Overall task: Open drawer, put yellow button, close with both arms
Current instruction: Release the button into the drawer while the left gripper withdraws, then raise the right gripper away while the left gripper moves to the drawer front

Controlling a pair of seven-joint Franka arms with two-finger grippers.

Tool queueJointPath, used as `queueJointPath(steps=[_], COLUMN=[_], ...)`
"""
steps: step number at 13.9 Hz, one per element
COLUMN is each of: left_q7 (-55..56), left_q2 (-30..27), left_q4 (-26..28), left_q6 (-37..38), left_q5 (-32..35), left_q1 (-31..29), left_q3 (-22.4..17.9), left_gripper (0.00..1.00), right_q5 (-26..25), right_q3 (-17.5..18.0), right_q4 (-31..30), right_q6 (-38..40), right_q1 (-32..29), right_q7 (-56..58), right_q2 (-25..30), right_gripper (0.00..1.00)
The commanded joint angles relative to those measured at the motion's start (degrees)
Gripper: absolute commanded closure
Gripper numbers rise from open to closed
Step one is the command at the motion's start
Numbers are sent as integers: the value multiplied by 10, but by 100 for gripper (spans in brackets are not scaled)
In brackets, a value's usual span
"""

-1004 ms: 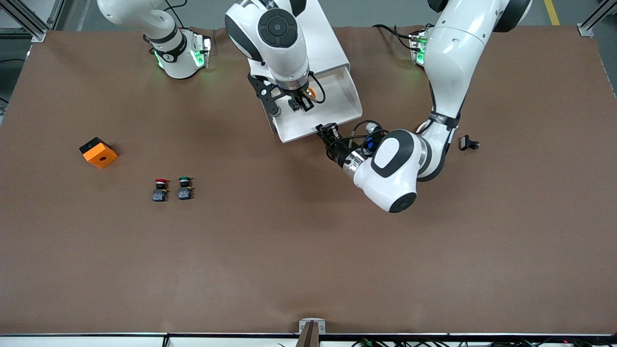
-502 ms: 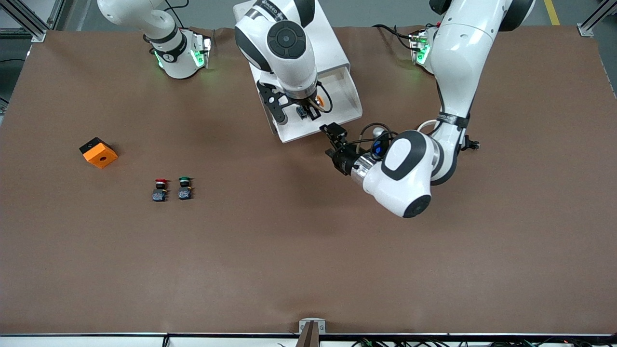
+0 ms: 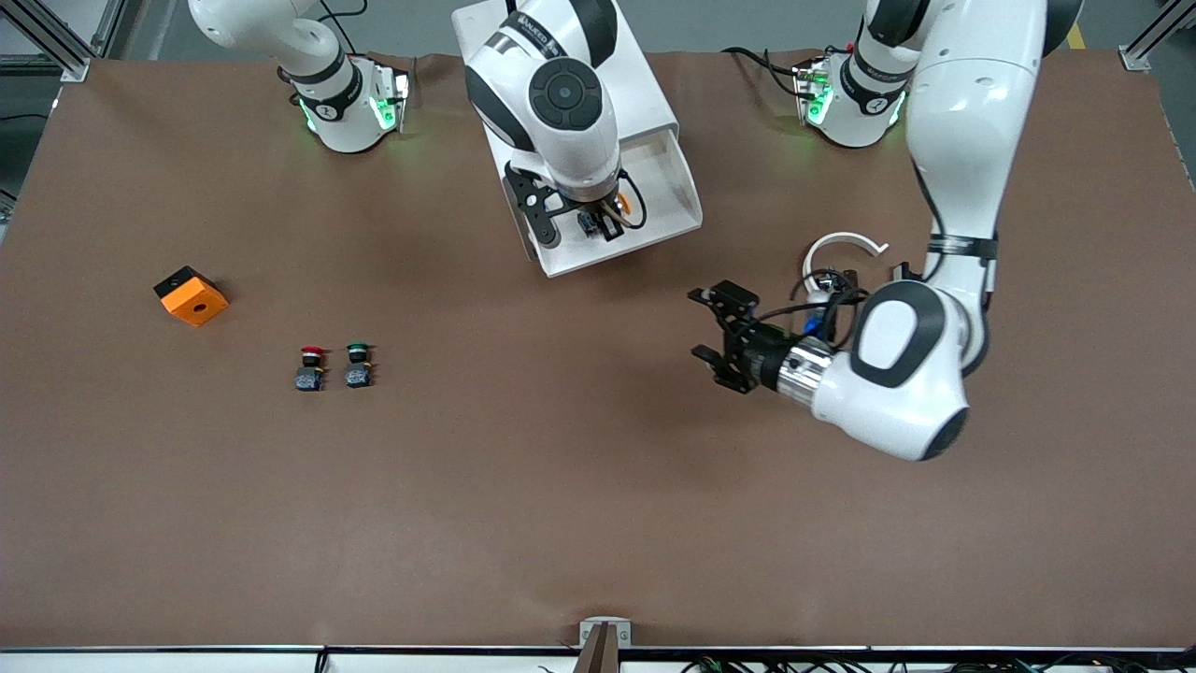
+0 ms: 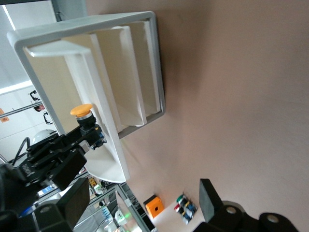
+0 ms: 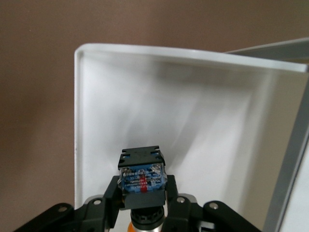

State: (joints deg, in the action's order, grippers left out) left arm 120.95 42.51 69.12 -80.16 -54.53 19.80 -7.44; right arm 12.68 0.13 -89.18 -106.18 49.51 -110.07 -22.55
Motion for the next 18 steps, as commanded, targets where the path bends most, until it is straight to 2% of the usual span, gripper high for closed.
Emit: queueJointPath(steps=[1,2,5,9,10,12,14,16,18], left_q7=[-61,-73,-126,-250,-298,-407,-460,-476,-476], left_q2=[-23,-23,-23,-37,-37,-54,-61,-76,-95], left_q4=[4,4,5,4,4,5,6,9,15], left_q6=[11,11,13,9,1,-13,-37,-62,-103], left_q5=[49,63,103,216,220,223,228,286,359], left_q1=[-10,-17,-23,-3,-3,0,17,43,84], left_q3=[-2,-1,1,4,5,6,3,6,11], left_gripper=[0,0,0,0,0,0,0,0,0], right_q5=[12,13,18,22,20,12,12,12,6], right_q3=[-7,-7,-7,-7,-8,-16,-20,-21,-21], right_q4=[16,17,44,135,148,145,140,104,34], right_q6=[4,5,25,188,231,286,340,363,359], right_q1=[10,10,7,-36,-41,-51,-96,-152,-219], right_q7=[-11,-11,-15,-7,8,90,189,328,486], right_q2=[-9,-9,-7,-1,7,58,102,164,234], right_gripper=[20,0,0,0,0,0,0,0,0])
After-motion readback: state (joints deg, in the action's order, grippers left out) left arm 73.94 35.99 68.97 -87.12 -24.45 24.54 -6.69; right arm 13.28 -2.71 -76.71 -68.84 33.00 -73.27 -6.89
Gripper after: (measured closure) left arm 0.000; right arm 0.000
